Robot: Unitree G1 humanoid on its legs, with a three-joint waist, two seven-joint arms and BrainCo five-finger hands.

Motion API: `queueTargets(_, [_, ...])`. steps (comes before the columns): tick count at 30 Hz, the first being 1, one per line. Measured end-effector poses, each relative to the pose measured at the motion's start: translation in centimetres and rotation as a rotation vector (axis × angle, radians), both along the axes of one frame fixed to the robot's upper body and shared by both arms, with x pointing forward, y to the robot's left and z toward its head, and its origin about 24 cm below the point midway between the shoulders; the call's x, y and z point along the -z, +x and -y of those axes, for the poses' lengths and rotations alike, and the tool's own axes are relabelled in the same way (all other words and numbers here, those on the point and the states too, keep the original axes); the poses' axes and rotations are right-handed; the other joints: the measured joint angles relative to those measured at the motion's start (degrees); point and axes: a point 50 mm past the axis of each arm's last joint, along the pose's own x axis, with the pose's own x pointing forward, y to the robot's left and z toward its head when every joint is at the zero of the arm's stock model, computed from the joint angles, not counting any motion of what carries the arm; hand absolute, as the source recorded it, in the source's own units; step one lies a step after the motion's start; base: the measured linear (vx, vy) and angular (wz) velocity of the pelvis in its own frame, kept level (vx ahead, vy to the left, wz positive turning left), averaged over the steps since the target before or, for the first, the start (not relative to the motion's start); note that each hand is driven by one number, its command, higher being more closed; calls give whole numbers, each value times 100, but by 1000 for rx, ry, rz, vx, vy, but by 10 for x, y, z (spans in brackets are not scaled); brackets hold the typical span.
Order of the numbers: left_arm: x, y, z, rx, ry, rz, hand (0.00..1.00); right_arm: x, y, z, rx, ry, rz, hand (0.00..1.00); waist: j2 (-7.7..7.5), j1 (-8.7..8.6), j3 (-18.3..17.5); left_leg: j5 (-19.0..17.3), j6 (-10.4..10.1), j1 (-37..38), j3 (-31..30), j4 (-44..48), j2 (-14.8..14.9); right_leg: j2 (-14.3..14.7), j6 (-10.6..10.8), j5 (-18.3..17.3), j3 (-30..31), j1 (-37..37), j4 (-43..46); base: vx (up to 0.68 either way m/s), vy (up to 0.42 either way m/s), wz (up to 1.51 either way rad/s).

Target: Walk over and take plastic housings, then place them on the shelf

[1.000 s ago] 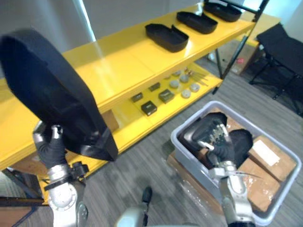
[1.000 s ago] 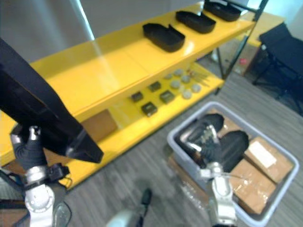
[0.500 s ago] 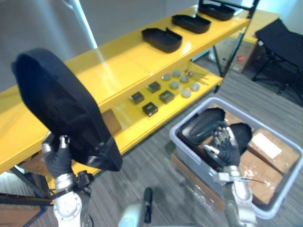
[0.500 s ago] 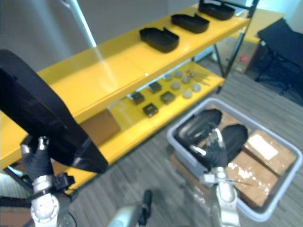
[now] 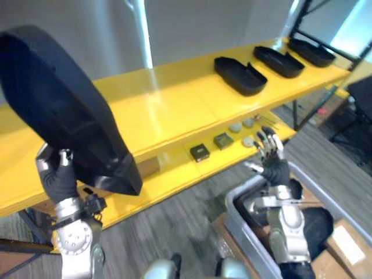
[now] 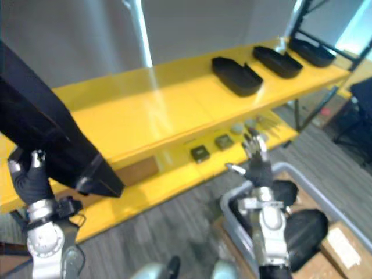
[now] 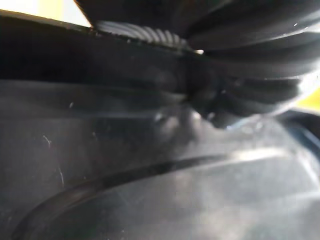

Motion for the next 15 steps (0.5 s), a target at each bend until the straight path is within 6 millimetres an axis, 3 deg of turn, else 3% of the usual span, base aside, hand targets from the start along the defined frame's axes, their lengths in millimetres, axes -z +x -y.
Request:
queueTargets(1, [3, -2, 0, -11, -6, -14, 100, -7, 4, -13, -98, 6, 27, 0, -178, 25, -110, -115, -122, -32, -124, 90, -126, -51, -67, 495, -46, 201, -383, 229, -364, 86])
queueTargets(2, [10, -3, 2, -22, -42, -43, 100, -9, 9, -20, -156, -11, 31, 0, -22, 41, -120, -201, -179, -49, -211, 236, -10, 24, 42, 550, -255, 386, -526, 196, -313, 82])
queueTargets(4, [19, -6, 6, -21, -78, -82, 100, -14, 13, -29, -231, -33, 40, 0, 213, 108, -237, -305, -266, -174, -168, 384, 221, 236, -63, 643, -480, 630, -897, 136, -214, 49])
queueTargets(5, [24, -9, 7, -27, -95, -100, 100, -21, 17, -42, -313, -41, 66, 0, 366, 235, -312, -313, -286, -208, -164, 341, 397, 402, -153, 731, -648, 785, -1181, 169, -256, 42])
queueTargets(8, [24, -9, 9, -22, -106, -97, 100, -31, 24, -62, -417, -49, 90, 0, 430, 326, -345, -233, -405, -188, 9, 149, 611, 531, -202, 766, -984, 1031, -1456, 93, -150, 55])
queueTargets(10, [25, -8, 12, -11, -113, -98, 100, -35, 27, -71, -447, -47, 95, 0, 430, 335, -345, -121, -408, -202, 476, 18, 738, 515, -207, 767, -1260, 1167, -1543, 60, -75, 74])
queueTargets(13, [25, -5, 21, 46, -119, -92, 100, -30, 28, -79, -447, -20, 55, 0, 444, 224, -358, -78, -259, -216, 1916, -115, 1139, 337, -217, 757, -1974, 1423, -1589, 58, 24, 113])
queueTargets(14, [25, -3, 26, 80, -115, -91, 100, -29, 29, -79, -430, -22, 48, 0, 465, 135, -371, 115, -265, -218, 2352, -188, 1224, 240, -211, 753, -2279, 1516, -1581, 79, 133, 128])
queueTargets(15, [23, 0, 31, 119, -106, -87, 100, -29, 30, -79, -405, -24, 41, 0, 466, 140, -385, 315, -366, -193, 2333, -304, 1114, 130, -177, 732, -2469, 1541, -1551, 81, 167, 109])
